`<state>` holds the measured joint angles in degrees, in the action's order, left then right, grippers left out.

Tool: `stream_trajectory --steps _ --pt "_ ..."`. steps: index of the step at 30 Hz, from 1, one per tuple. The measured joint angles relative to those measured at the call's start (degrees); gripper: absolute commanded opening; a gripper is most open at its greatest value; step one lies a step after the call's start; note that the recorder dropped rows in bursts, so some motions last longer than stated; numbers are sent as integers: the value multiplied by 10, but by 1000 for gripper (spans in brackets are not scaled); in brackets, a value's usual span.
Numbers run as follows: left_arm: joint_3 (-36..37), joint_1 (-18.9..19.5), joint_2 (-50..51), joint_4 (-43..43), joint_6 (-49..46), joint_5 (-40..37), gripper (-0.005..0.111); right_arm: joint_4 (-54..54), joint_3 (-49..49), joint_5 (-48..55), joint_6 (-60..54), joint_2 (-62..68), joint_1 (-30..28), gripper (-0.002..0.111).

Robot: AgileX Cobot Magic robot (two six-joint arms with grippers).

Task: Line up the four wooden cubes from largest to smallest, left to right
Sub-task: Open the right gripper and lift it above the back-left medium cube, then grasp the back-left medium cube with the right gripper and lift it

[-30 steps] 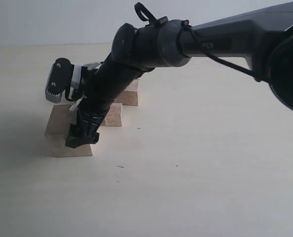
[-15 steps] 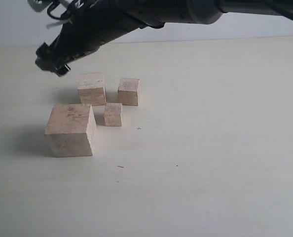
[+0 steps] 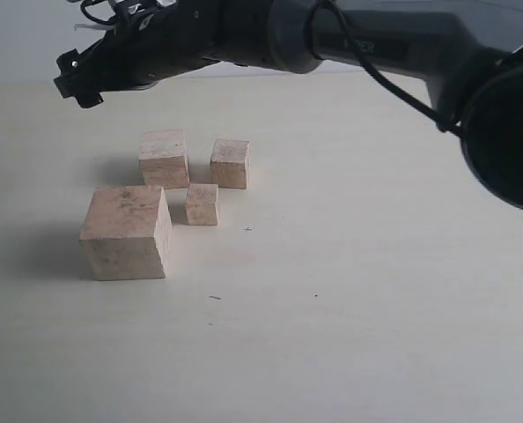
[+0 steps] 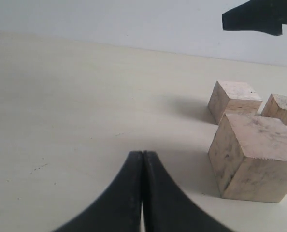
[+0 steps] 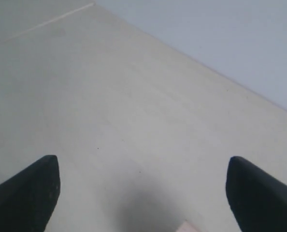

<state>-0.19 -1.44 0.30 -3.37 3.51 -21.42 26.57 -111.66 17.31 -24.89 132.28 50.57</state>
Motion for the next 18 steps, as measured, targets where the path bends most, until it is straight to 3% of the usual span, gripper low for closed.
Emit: stream_trajectory --steps 7,11,18 --pt "0 0 0 0 0 0 0 -369 -70 148 393 28 0 86" --pt "0 0 0 0 0 0 0 -415 -81 166 494 29 -1 86" --pt "0 0 0 0 0 0 0 -408 -85 168 522 52 -1 86"
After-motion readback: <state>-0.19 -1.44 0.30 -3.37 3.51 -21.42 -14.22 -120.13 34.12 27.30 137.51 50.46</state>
